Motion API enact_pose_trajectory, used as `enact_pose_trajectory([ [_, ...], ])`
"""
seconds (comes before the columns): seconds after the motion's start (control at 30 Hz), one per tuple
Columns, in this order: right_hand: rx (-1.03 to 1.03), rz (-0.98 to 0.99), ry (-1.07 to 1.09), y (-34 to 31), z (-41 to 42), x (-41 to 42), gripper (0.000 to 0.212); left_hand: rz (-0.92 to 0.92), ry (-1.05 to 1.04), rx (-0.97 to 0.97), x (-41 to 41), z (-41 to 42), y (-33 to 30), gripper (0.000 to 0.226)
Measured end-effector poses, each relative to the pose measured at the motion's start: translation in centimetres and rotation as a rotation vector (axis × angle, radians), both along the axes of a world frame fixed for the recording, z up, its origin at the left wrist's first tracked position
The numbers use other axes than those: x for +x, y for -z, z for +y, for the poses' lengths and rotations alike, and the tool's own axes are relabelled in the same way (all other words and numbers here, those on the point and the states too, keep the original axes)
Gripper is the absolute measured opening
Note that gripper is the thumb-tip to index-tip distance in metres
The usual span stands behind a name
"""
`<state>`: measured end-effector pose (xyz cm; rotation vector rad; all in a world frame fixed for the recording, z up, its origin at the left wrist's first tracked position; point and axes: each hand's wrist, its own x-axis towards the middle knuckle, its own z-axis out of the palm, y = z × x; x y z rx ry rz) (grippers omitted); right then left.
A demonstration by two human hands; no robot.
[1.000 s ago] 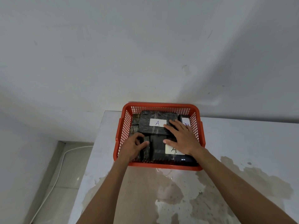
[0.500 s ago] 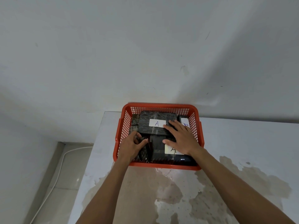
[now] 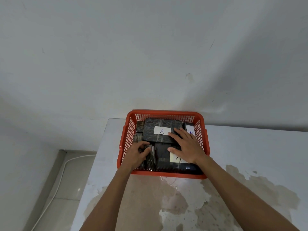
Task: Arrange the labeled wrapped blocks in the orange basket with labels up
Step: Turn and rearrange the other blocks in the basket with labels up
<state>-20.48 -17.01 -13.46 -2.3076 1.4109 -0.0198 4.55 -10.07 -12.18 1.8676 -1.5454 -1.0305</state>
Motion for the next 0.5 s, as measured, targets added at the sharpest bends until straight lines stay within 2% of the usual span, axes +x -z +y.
enact_pose_trajectory([
  [0.17, -0.006, -0.007, -0.001, 0.25, 0.02, -0.06, 0.075, 0.021, -0.095, -0.017, -0.15, 0.00, 0.04, 0.031],
  [0.33, -0.007, -0.010, 0.004, 0.26, 0.07, -0.07, 0.074, -0.060, -0.089, -0.068, -0.32, -0.06, 0.55, 0.029],
  [0.5, 0.003, -0.014, 0.004, -0.01, 0.05, -0.17, 0.073, -0.049, -0.085, -0.051, -0.31, 0.07, 0.53, 0.026],
])
